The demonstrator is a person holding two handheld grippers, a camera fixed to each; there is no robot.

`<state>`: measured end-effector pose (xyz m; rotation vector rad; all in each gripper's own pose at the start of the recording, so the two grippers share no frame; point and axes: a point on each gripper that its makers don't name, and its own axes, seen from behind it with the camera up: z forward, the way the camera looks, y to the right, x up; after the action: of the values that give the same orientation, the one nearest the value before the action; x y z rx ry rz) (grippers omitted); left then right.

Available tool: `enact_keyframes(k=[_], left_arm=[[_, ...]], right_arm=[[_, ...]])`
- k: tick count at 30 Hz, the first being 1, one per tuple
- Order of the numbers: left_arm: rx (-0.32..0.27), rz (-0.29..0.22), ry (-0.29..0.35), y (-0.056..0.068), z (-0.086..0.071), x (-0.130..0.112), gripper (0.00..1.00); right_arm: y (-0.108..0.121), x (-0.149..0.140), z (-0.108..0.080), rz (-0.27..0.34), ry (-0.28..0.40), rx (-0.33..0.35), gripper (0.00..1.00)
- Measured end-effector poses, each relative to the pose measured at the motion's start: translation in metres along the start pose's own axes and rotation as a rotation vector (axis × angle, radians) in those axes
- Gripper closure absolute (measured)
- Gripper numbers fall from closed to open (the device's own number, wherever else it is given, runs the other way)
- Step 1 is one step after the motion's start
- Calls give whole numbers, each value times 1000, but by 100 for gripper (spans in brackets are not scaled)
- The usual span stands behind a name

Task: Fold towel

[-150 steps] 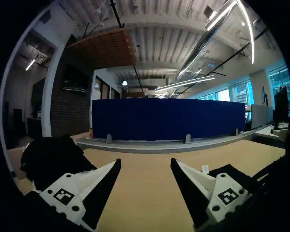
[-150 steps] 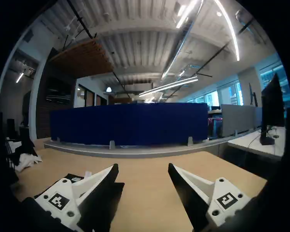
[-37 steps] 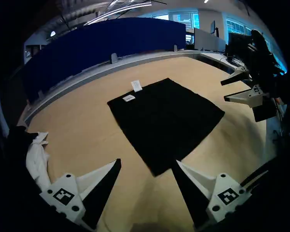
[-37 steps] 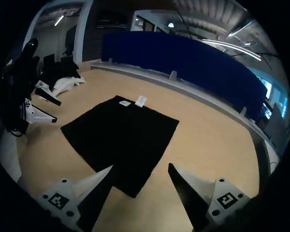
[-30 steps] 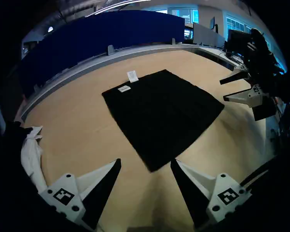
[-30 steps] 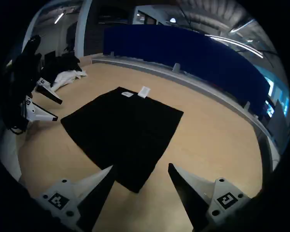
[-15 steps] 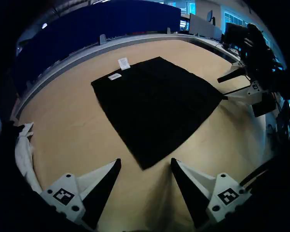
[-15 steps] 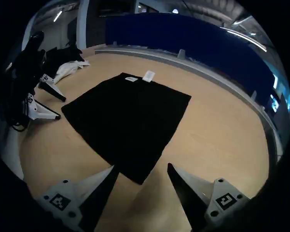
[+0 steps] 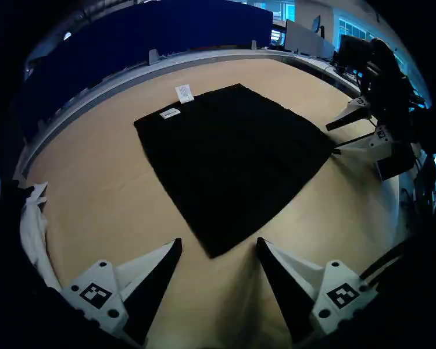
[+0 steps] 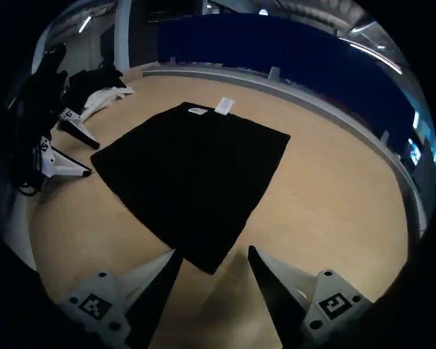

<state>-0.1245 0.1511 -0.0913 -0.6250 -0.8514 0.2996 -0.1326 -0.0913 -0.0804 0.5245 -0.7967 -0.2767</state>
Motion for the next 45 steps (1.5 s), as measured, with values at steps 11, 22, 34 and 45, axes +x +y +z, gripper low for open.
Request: enact_keyframes(k=[11, 22, 34, 45], left_arm=[[5, -5, -14, 4, 0, 1, 23], [21, -34, -31, -5, 1, 1, 51], [35, -44, -31, -7, 0, 2, 89], [18, -89, -17, 1, -3, 3, 93]], right_arm=[[-3, -2, -2, -5, -4, 10, 29], [-14, -5, 0, 7, -12, 51, 59], [-12, -4, 1, 37, -21, 48, 84], [-8, -3, -1, 51, -35, 41, 89]])
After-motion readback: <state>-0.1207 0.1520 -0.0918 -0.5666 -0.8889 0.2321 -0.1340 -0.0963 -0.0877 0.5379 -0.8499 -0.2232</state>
